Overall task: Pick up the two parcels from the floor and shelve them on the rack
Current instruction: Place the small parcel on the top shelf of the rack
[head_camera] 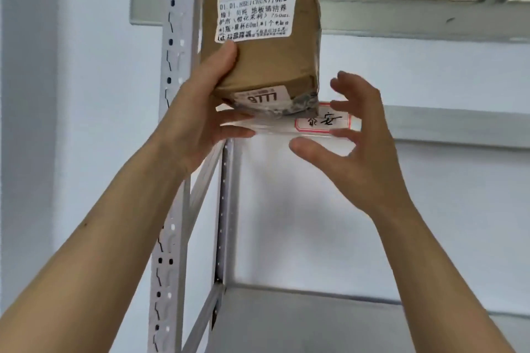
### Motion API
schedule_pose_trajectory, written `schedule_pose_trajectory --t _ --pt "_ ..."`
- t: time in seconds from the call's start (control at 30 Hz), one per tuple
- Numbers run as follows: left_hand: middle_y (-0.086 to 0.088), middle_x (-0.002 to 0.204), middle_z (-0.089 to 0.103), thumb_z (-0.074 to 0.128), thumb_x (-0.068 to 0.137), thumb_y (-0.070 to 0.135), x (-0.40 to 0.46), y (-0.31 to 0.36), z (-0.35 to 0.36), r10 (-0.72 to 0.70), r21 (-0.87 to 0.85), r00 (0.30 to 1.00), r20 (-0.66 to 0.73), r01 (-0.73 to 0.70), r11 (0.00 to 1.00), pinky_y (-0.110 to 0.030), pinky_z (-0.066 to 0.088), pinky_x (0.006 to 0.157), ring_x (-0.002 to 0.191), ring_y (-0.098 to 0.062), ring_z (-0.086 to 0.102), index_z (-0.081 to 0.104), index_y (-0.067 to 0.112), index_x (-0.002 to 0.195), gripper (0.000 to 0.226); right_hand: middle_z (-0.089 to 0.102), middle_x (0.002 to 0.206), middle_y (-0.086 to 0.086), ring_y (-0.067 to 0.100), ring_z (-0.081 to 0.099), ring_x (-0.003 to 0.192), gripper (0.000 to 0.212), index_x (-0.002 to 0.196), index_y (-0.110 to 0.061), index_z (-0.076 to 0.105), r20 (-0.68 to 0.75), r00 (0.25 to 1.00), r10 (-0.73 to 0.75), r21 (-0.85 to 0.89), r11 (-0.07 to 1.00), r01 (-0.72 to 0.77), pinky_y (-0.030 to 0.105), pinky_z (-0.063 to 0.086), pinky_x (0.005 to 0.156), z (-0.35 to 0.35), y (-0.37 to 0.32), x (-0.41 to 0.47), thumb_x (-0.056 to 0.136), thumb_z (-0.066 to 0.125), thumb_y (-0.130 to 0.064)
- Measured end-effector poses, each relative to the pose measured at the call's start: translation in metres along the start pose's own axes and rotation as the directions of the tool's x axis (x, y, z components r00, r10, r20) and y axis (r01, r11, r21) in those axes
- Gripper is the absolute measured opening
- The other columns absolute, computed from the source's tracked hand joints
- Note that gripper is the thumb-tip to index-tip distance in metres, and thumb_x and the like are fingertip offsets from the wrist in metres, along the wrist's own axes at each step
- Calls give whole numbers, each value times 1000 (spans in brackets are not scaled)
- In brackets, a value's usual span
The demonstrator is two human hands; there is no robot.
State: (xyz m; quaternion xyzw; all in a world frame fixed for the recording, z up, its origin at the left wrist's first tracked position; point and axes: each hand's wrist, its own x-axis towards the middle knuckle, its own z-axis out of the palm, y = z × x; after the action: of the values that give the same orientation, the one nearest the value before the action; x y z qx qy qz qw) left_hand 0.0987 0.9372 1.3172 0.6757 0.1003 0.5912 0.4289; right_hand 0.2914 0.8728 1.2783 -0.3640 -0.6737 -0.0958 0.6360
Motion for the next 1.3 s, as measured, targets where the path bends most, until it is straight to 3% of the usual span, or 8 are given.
schedule_pose_trajectory --t 0.13,0.3,0.47,0.6,0.73,0.93,1.13,1.3 --pt "-1 109 71 51 86 63 37 19 9 -30 187 1000 2 29 982 -33 59 61 89 -24 75 52 34 132 54 60 127 -13 12 55 116 58 132 -25 47 -60 998 -26 -91 996 21 22 53 82 14 2 51 80 73 -34" --pt "5 123 65 22 78 84 77 34 19 -35 539 999 -16 38 842 -45 46 100 119 -22 57 56 37 130 78 69 114 -7 10 63 105 45 125 -23 58 -70 996 54 -194 979 -67 34 52 91 18 17 96 84 65 -41" --pt "12 106 68 73 69 59 117 18 9 -127 658 990 58 58 751 -20 41 77 101 -7 59 69 29 104 47 73 103 0 23 66 98 47 113 -22 65 -35 984 175 -323 930 -177 44 53 89 17 27 124 82 56 -55" --pt "3 117 71 86 26 61 143 -1 2 -189 683 981 35 115 721 -28 42 100 114 -18 61 70 21 117 100 71 100 9 31 64 96 48 102 -12 67 -2 961 276 -412 876 -252 46 52 88 18 37 136 84 52 -55" --pt "-2 119 70 77 17 79 160 -15 4 -229 730 973 16 145 668 -39 43 107 114 -24 61 68 18 118 119 68 94 11 34 63 92 48 93 -6 63 16 938 345 -478 827 -296 39 51 78 19 43 144 87 51 -51" --pt "-7 120 67 71 67 66 159 -19 8 -241 795 970 -43 179 579 -35 45 100 112 -27 59 65 11 120 77 59 91 8 33 57 88 34 86 -12 53 -3 926 378 -587 749 -308 33 38 71 24 43 145 90 49 -45" --pt "-8 90 64 71 71 63 155 -17 8 -142 848 987 -74 137 511 -27 44 64 79 -22 57 62 8 96 60 65 100 11 35 60 95 30 90 -12 52 -36 951 307 -688 683 -246 36 41 73 25 38 135 93 48 -41" --pt "-3 109 67 73 69 61 141 -19 4 107 918 988 -114 63 392 -39 50 83 97 -22 57 57 14 113 66 67 113 7 33 57 106 33 114 -12 58 -115 990 85 -740 658 -142 41 39 85 24 37 116 94 44 -35"
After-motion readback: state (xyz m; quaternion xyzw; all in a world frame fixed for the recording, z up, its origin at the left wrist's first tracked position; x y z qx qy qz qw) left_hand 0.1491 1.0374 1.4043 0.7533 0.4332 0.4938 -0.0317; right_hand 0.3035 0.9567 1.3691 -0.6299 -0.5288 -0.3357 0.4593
